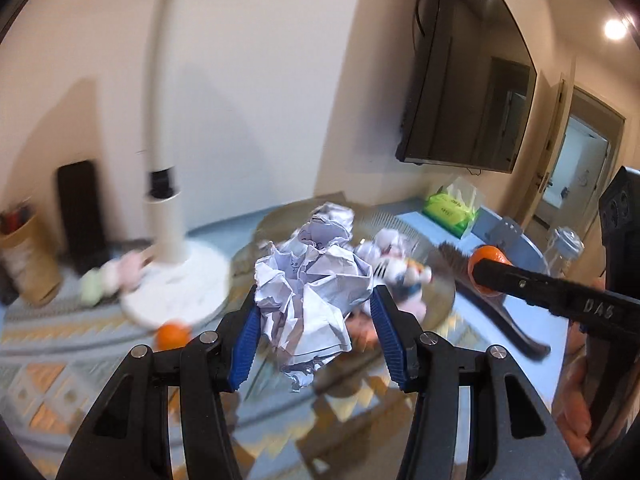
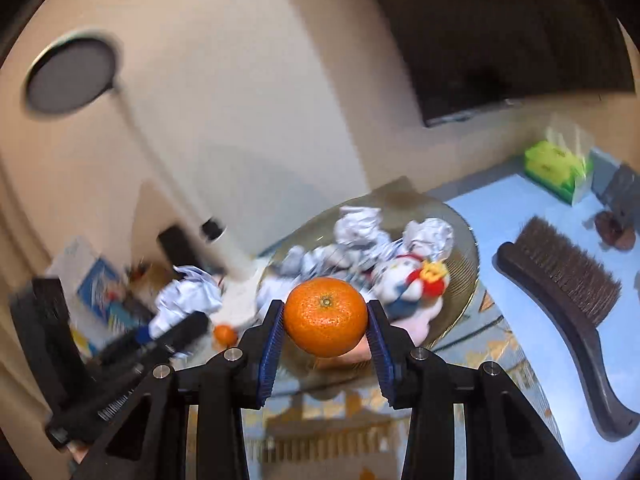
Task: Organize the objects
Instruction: 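Open both tools over the amber bowl to drop orange and paper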
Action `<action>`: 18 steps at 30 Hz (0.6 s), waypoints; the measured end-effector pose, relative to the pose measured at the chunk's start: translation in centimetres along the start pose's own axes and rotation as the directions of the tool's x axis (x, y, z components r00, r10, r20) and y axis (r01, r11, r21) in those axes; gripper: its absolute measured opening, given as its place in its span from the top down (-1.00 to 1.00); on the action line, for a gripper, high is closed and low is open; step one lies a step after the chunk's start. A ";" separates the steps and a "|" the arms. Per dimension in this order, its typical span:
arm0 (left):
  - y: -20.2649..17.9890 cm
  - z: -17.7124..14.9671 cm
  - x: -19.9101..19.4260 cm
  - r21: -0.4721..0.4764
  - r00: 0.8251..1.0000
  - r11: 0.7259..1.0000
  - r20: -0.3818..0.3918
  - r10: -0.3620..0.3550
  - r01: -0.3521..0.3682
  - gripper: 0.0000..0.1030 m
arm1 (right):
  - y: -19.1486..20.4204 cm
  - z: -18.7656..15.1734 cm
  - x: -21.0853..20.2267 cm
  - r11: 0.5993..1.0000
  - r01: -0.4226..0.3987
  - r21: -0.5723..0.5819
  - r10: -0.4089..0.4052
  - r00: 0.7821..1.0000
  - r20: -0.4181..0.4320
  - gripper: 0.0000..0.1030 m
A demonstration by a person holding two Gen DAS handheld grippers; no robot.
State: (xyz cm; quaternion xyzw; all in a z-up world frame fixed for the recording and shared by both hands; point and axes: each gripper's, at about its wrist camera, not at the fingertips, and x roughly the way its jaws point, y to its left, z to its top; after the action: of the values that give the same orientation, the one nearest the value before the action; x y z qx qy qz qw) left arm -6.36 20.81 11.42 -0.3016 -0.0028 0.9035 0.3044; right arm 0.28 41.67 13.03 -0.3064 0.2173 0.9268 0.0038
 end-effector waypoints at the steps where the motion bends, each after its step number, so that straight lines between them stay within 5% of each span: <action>1: -0.3 0.5 1.2 -0.004 1.000 1.000 -0.009 -0.017 0.017 0.02 | -0.7 0.6 0.7 1.000 -0.008 0.024 0.008 1.000 -0.011 0.23; 5: -1.4 1.3 5.2 -0.008 0.998 0.998 -0.030 -0.059 0.059 0.00 | -2.0 1.8 3.3 0.999 -0.013 0.050 0.015 0.999 -0.048 0.23; 8: -1.8 1.0 6.9 0.000 0.998 0.999 -0.043 -0.050 0.050 -0.54 | -2.9 2.3 5.5 0.997 -0.023 0.073 0.030 0.994 -0.104 0.14; 9: -1.9 0.9 7.0 -0.002 0.998 0.999 -0.042 -0.049 0.048 -0.58 | -3.4 2.2 5.9 0.995 -0.037 0.094 0.047 0.993 -0.110 0.12; 13: -1.4 0.0 6.2 -0.011 0.996 0.998 -0.065 -0.057 0.056 -0.59 | -4.5 1.1 5.1 0.992 -0.044 0.121 0.057 0.993 -0.106 0.11; 18: 0.2 -2.1 0.7 -0.011 0.999 1.000 -0.053 -0.008 0.008 -0.59 | -2.3 -1.4 2.4 0.993 -0.093 0.072 0.101 0.989 -0.110 0.00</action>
State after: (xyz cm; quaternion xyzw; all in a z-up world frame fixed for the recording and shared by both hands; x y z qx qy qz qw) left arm -5.74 20.65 9.28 -0.3269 -0.0007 0.8940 0.3064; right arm -0.51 42.88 9.73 -0.3473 0.2625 0.8992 -0.0436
